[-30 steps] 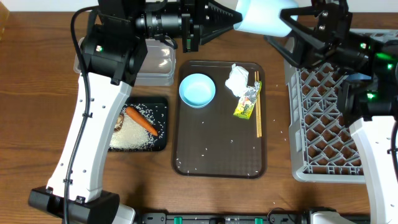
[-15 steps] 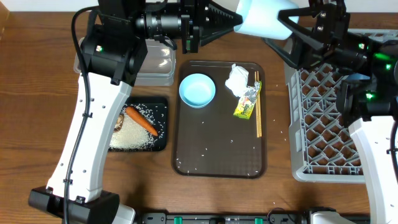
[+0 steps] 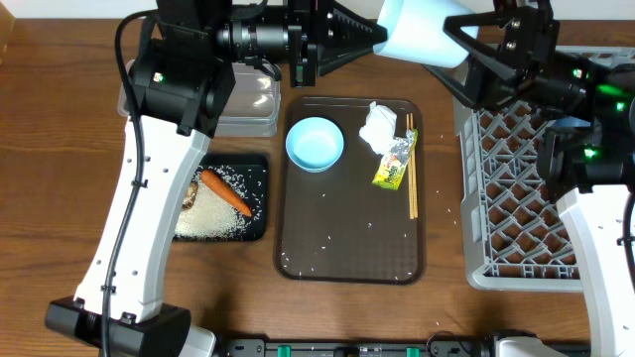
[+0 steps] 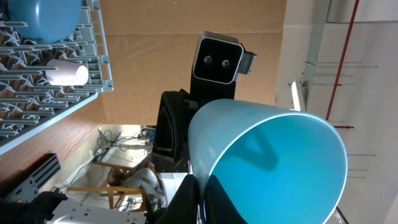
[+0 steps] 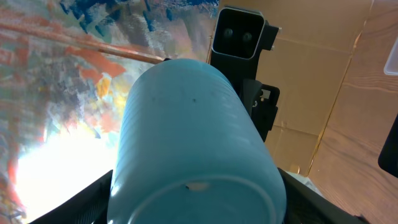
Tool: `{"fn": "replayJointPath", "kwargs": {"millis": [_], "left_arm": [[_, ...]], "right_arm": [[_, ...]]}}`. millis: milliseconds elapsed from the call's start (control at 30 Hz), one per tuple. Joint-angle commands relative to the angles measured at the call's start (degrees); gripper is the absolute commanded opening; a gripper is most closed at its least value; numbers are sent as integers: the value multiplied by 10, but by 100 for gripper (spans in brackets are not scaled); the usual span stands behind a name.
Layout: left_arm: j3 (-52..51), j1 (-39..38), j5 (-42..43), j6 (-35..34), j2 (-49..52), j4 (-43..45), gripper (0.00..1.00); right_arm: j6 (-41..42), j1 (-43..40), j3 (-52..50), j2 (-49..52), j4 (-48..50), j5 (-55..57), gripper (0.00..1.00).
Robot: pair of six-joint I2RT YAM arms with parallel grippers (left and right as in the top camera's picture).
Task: Sort waste into correct bins and load items into the dishwasher rack
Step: 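Close the right gripper on the light-blue cup's base while left holds, then open the left gripper and carry the cup right into the rack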
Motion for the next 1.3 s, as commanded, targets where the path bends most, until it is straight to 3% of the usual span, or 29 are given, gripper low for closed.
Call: {"fn": "replayJointPath", "kwargs": {"millis": [0, 500, 633, 733, 833, 1100, 1267], "left_arm": [[0, -2, 12, 10, -12, 3, 6], [0, -8, 12, 10, -12, 3, 6], [0, -8, 12, 17, -12, 3, 17], [0, -8, 12, 39, -12, 3, 31], [0, -8, 12, 63, -12, 3, 37], [0, -8, -35, 152, -12, -9, 38], [0, -8, -129, 218, -12, -100, 38]], "right_arm": [[-1, -6, 5, -6, 4, 7, 67], [-1, -6, 5, -6, 4, 9, 47], [-15, -8, 5, -6, 4, 10, 43], [-42, -17, 5, -6, 4, 9, 40], [-65, -27, 5, -6, 4, 7, 36], [-141, -74, 5, -6, -23, -14, 27], [-226, -124, 5, -6, -116, -37, 29]]}}
